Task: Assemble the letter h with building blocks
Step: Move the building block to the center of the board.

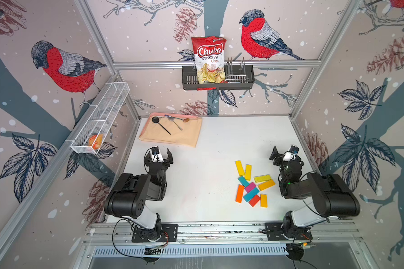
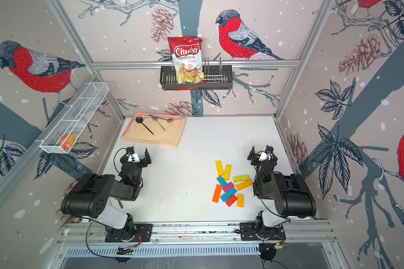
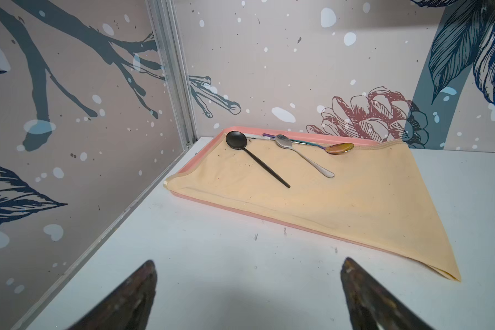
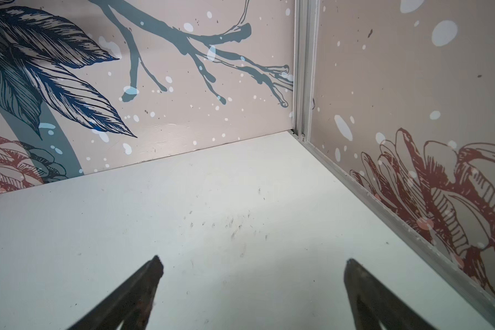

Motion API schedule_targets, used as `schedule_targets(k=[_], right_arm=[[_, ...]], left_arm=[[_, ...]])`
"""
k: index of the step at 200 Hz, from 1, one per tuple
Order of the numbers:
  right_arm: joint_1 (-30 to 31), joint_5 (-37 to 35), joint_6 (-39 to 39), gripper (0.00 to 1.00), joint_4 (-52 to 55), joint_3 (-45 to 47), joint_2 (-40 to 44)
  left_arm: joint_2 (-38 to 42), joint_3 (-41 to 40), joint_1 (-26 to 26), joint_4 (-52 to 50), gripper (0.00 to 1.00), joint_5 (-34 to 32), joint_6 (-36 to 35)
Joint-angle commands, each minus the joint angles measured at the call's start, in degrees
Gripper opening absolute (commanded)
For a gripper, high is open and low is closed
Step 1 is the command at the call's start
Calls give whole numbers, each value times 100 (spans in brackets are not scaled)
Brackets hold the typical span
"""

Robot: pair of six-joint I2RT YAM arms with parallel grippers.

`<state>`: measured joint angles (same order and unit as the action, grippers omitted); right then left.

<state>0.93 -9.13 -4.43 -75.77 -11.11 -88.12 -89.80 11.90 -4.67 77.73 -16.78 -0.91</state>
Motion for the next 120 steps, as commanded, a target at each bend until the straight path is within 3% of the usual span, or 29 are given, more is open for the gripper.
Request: schedule_targets(k=[1,57,72,107,120], right_arm=[[-29,318,65,100,-60,-9,14],[-137,515,-3,100,-63,4,23],[-156,563,-23,100,-78,11,27],[-103,454,12,100,-58,-5,26],[-94,435,20,100,-44,-13,21]], left_arm=[[14,12,-3,76,98,-32,21],[22,27,1,41,98,-19,33],[56,101,166,-165,98,350,114],[59,110,174,-193,98,368,109],[184,200,172,-635,98,384,142]])
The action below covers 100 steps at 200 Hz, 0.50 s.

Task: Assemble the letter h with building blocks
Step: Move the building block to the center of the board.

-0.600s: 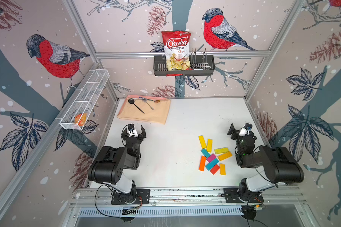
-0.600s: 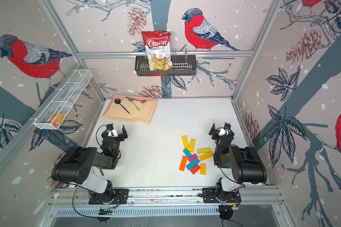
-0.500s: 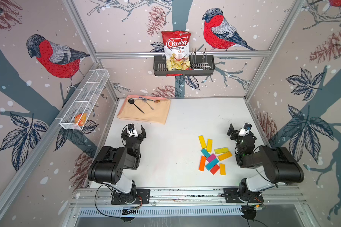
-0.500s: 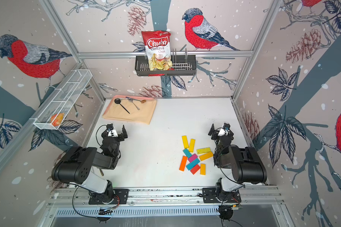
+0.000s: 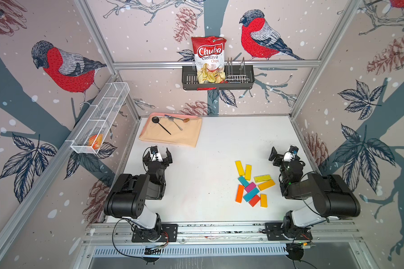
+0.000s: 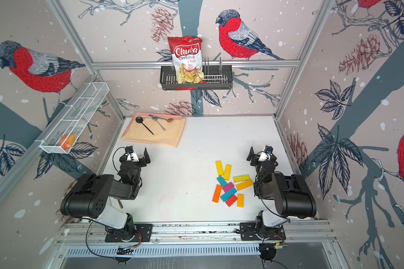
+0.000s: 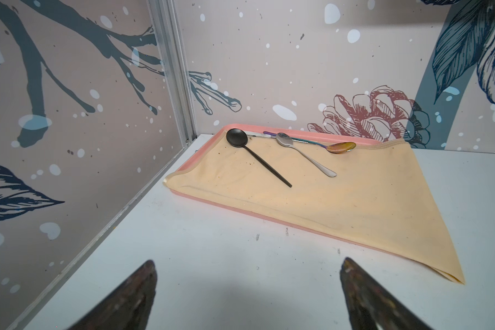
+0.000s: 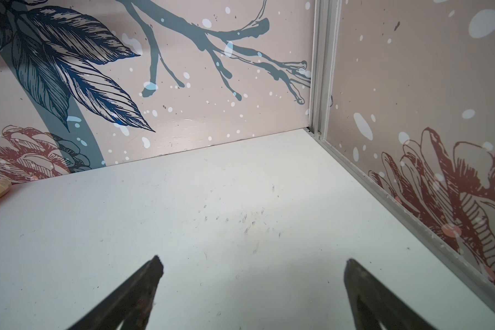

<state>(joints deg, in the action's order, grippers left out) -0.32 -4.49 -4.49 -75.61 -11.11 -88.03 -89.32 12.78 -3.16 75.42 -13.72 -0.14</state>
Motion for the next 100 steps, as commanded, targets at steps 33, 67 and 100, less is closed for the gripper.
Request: schedule_targets(k=[33,67,100], right_arm=[[1516,-3169,709,100,1245,-527,1325],[2199,-2264,-1698,100,4692,-1819,3031],[2295,-1655,-3028,100,7630,-3126,2813]], left_arm=[[730,776,-88,-1778,96,-940,254],[2058,2429,-68,-5314,90,-1490,2371],[2539,3154,-1452,-7182,92,-1257,3140]])
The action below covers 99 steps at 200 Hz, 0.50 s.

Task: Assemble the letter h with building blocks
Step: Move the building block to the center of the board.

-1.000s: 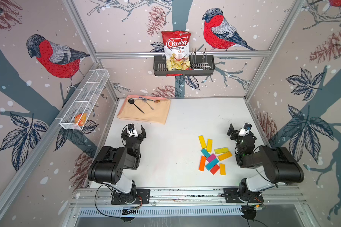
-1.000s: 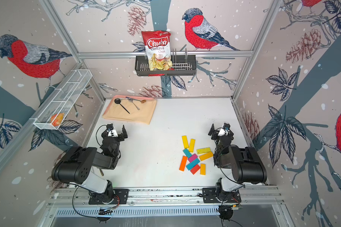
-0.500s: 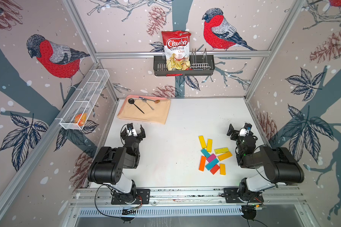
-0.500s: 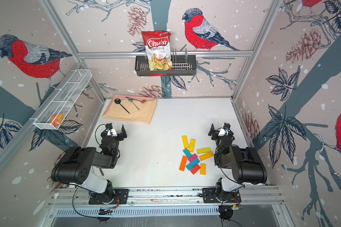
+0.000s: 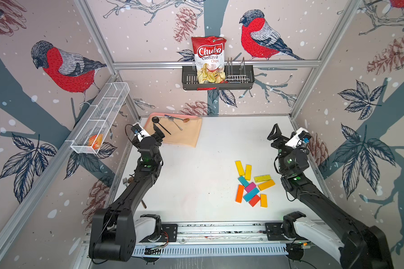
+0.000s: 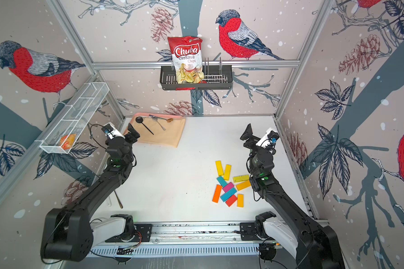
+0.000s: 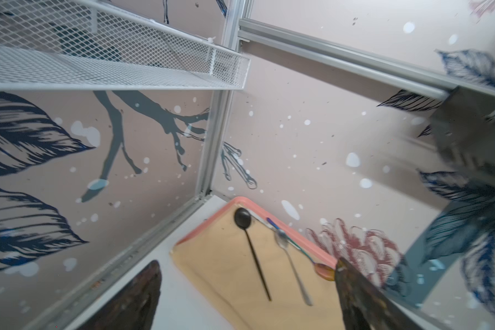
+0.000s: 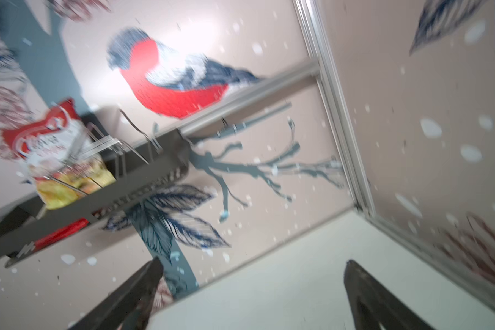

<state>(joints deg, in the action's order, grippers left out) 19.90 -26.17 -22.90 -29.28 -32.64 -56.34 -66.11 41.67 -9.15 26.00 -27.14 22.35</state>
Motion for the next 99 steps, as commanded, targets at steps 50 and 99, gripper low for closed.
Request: schedule_targets(k=[50,99], right_arm=[[1637,623,-954,99,5251,-2494,-2374],[1763,1227,-1296,74,5450,-2763,-3926]], left_arm=[[1078,-382,-2551,-3684,77,418,2166],[1989,-900,-2687,-4334,70,548,2117]])
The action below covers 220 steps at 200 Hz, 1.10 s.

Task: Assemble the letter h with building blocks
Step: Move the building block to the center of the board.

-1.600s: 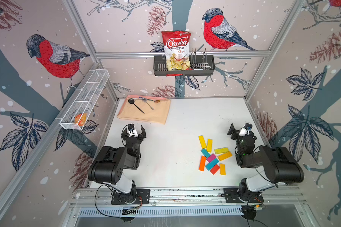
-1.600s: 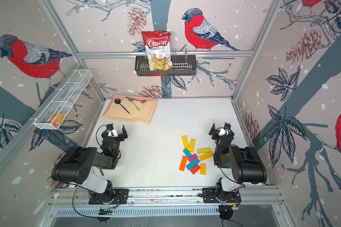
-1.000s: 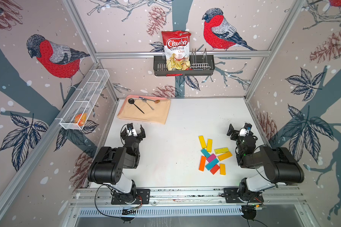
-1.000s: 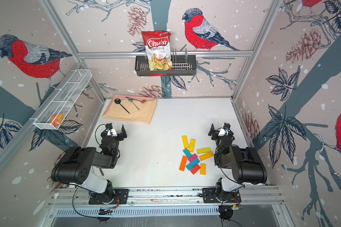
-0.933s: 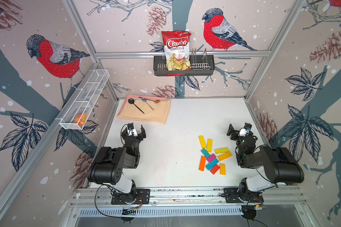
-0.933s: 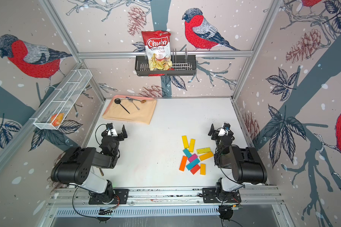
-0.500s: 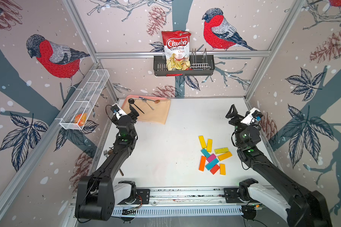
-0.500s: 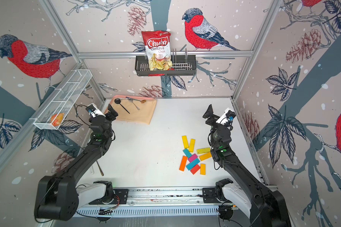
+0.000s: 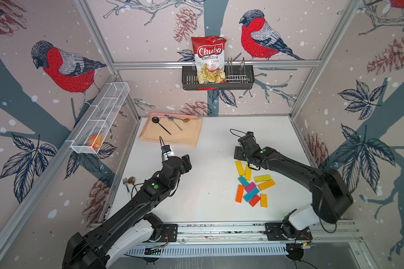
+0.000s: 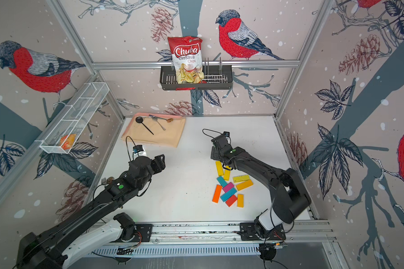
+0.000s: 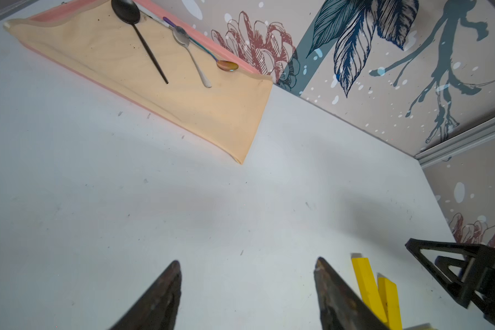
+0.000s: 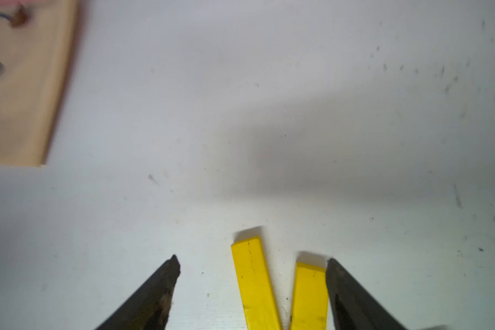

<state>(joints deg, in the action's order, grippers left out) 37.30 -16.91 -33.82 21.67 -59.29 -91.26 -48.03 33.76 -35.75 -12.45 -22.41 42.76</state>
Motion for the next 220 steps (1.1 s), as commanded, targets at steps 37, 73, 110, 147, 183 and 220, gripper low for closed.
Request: schedule_targets(k=[37,73,110,147,183,220], right_arm=[[167,494,-110,63,475,-432,-1158],[260,399,-308,57,602,-300,-1242],[337,548,-215,35,410,-235,-1385],[572,452,-11,20,589,-938,-1742],[1077,429,-348,20,823,-2068,-2300],[1341,263,-845,19,1279,-3303,-3340]], left_arm=[[241,-303,-27,-496,67,283,67],[203,-449,-23,-246,65,229,10],[49,-435,-23,-290,62,240,108],[13,-353,-20,-497,58,23,225],[210,-289,-11,-740,56,-308,489],[299,-328,24,-883,56,-387,730]])
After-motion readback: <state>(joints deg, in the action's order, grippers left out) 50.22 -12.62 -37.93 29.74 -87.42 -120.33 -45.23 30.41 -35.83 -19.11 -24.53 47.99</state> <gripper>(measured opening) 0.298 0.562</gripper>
